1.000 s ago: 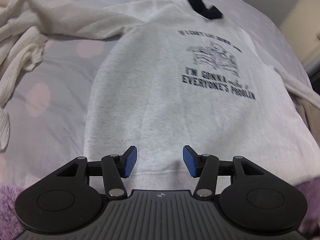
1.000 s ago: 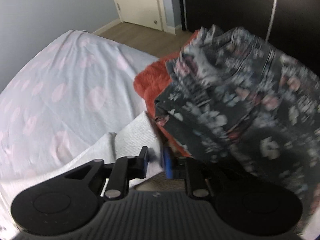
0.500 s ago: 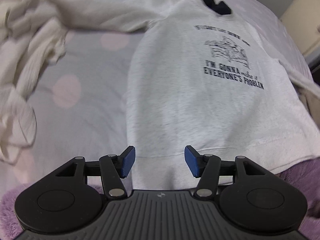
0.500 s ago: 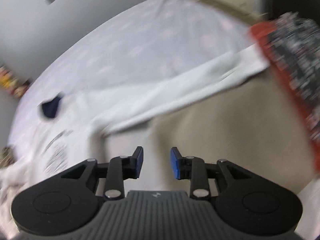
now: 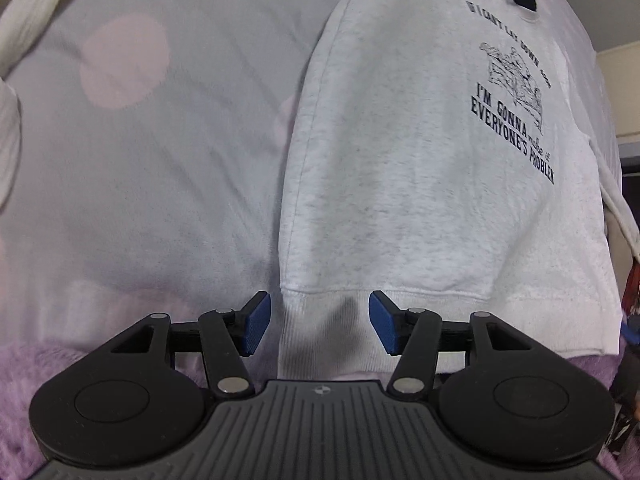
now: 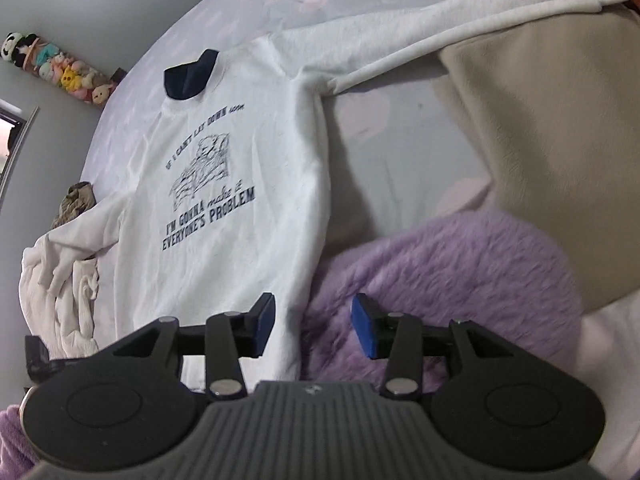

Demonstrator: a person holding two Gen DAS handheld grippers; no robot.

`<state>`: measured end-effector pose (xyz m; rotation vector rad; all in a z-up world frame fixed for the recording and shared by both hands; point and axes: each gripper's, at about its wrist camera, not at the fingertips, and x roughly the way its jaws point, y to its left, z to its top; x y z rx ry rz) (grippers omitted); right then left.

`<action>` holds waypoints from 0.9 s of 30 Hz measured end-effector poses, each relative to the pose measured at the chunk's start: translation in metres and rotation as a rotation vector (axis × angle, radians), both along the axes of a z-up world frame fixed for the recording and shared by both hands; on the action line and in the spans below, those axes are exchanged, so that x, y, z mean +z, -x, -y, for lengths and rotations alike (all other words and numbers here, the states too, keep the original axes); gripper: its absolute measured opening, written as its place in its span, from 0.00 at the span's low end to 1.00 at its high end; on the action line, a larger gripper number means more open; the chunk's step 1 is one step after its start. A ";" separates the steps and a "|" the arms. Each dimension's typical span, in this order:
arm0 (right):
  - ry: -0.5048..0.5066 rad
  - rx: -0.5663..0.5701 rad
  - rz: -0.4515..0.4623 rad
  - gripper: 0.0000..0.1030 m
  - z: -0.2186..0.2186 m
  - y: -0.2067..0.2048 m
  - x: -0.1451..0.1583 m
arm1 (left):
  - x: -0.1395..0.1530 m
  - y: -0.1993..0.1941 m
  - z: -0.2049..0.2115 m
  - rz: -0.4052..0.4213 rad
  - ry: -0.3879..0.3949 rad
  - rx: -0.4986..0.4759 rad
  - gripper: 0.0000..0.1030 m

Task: Fold clothes
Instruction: 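Grasp the hem with the left gripper while the right gripper grasps the sleeve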

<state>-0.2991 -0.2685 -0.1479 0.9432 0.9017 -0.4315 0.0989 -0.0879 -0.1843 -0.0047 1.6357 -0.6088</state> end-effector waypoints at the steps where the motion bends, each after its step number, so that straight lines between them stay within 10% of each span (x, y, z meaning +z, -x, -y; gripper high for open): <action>1: -0.004 0.010 0.008 0.45 -0.004 -0.001 0.001 | -0.002 0.002 0.002 0.000 0.002 -0.006 0.44; 5: -0.032 0.077 0.007 0.39 -0.019 -0.018 -0.005 | -0.007 0.010 0.004 0.037 -0.012 -0.041 0.22; 8: 0.013 0.094 -0.042 0.15 -0.029 -0.027 -0.012 | 0.005 0.014 0.003 0.092 0.025 -0.068 0.08; 20: 0.161 0.078 0.146 0.09 -0.027 0.000 0.091 | 0.138 0.025 -0.016 0.312 0.200 -0.120 0.04; 27: 0.099 0.082 0.065 0.09 -0.021 0.009 0.060 | 0.086 0.022 -0.002 0.219 0.090 -0.152 0.04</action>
